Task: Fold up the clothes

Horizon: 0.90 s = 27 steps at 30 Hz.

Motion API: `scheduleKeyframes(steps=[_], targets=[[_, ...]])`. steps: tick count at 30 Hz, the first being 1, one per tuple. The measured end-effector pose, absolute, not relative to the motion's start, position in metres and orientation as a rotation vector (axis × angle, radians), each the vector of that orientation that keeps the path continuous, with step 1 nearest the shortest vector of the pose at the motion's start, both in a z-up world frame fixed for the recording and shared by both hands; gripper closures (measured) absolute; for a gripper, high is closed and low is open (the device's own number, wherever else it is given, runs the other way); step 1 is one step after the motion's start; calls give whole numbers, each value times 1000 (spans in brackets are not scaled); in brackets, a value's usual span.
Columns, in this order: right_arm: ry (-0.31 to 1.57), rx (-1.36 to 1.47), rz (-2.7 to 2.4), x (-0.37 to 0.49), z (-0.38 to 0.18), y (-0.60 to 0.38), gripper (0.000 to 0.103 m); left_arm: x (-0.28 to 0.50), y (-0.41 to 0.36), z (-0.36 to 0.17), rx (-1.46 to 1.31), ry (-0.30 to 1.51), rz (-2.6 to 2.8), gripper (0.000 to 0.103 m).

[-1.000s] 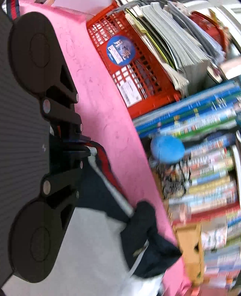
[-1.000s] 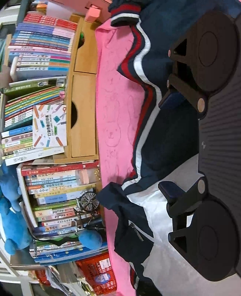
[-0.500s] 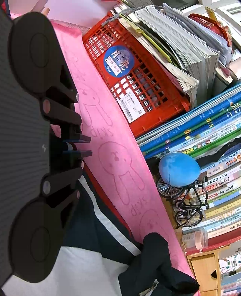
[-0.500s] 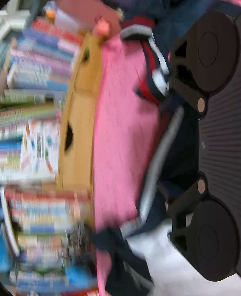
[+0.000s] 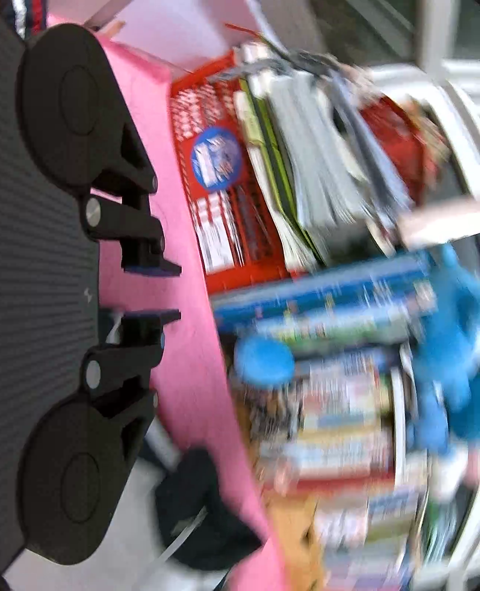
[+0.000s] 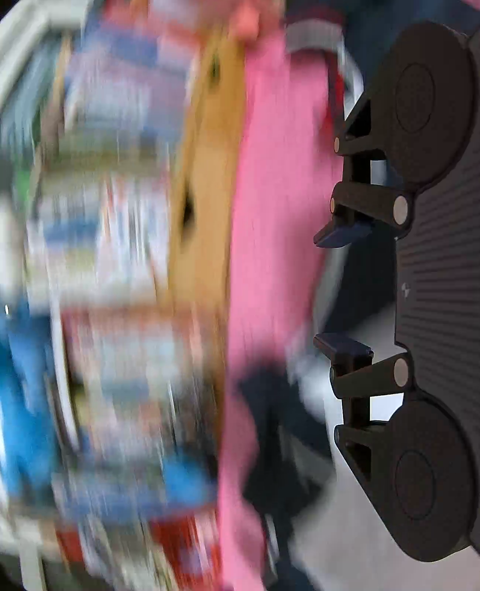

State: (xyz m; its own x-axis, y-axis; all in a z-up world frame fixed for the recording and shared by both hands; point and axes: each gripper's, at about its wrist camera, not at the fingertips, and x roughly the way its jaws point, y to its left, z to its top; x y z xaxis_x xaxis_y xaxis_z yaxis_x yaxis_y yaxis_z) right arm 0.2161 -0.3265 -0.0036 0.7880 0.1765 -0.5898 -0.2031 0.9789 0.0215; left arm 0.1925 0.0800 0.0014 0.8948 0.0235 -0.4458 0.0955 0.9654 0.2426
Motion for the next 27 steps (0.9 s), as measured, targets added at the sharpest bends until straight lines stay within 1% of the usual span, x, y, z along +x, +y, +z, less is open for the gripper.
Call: scheduleKeyframes(steps=[4,7,9,11,12,13,14,15,16,17,18,20,22,23,24,27], targets=[[699,-45,415,224,-15,-257,51,148,70,-22,315,542,-130,76],[709,-88,486,235,-22,-208,51,127,81,-45,341,599,-114,75],[707,-136,480,247,-28,-182,51,111,99,-47,322,587,-87,74],[670,-199,427,265,-31,-161,50,96,119,-38,286,575,-32,74],[660,-204,397,277,-33,-156,41,89,130,-33,269,569,1,72],[662,-186,364,293,-35,-154,34,81,141,-28,252,563,35,71],[673,-163,336,308,-36,-153,21,75,155,-24,238,558,70,67],[694,-121,314,322,-36,-156,11,68,168,-20,226,554,112,58],[709,-68,294,333,-37,-160,10,61,182,-18,218,550,168,50],[713,-32,273,342,-36,-161,10,55,194,-17,210,546,223,37],[705,-31,253,343,-35,-159,12,50,205,-16,203,543,279,33],[686,-52,236,333,-30,-154,18,40,233,-16,159,545,384,32],[664,-60,261,314,-25,-154,18,34,260,-18,83,547,481,23],[651,-66,290,301,-22,-155,18,32,274,-19,35,544,529,16],[641,-79,318,287,-19,-157,18,31,289,-22,-20,537,577,13],[610,-150,388,245,-10,-158,17,36,317,-31,-136,541,682,12]])
